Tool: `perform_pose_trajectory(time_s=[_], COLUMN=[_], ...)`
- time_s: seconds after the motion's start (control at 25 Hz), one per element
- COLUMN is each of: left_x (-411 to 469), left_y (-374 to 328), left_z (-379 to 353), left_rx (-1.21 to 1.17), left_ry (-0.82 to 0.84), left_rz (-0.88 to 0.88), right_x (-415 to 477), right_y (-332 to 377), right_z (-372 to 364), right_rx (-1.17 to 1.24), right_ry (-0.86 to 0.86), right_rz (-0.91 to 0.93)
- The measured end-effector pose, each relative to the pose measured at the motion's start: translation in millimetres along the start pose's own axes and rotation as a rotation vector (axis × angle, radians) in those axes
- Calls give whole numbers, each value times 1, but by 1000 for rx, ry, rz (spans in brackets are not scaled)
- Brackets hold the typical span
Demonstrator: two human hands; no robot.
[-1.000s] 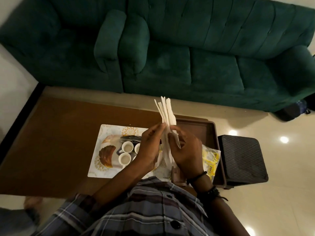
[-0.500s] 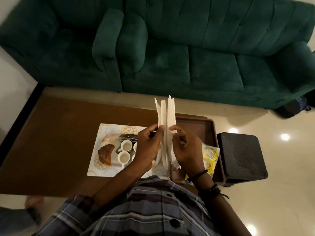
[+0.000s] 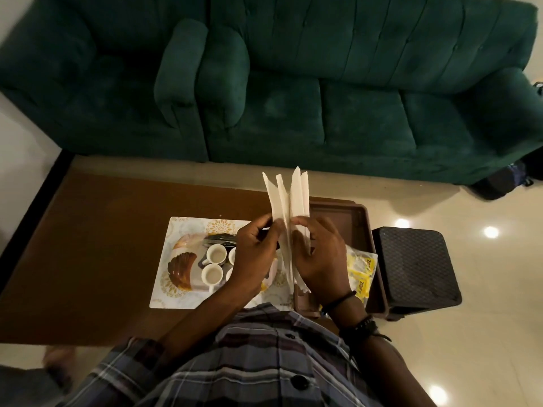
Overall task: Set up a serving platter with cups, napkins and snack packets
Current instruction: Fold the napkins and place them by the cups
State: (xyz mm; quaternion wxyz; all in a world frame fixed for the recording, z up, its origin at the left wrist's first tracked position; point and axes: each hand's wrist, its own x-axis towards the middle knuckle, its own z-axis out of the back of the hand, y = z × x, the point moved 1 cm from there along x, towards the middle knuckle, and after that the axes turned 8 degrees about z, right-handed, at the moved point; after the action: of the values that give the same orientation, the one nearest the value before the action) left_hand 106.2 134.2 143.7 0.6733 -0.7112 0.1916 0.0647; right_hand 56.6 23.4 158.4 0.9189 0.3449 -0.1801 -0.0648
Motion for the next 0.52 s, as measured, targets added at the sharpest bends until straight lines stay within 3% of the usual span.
perform_pose_trajectory(time_s=[0.16, 0.36, 0.52], left_x=[2, 3, 3], left_y=[2, 5, 4], left_z=[0, 2, 2], left_rx=[8, -105, -73], left_ry=[-11, -43, -50], left_rz=[-26, 64, 39], right_x=[0, -1, 0], right_y=[3, -1, -5], right_z=[-1, -4, -3], right_rx=[-98, -52, 2], right_ry=[102, 104, -9], right_rz=[81, 53, 7])
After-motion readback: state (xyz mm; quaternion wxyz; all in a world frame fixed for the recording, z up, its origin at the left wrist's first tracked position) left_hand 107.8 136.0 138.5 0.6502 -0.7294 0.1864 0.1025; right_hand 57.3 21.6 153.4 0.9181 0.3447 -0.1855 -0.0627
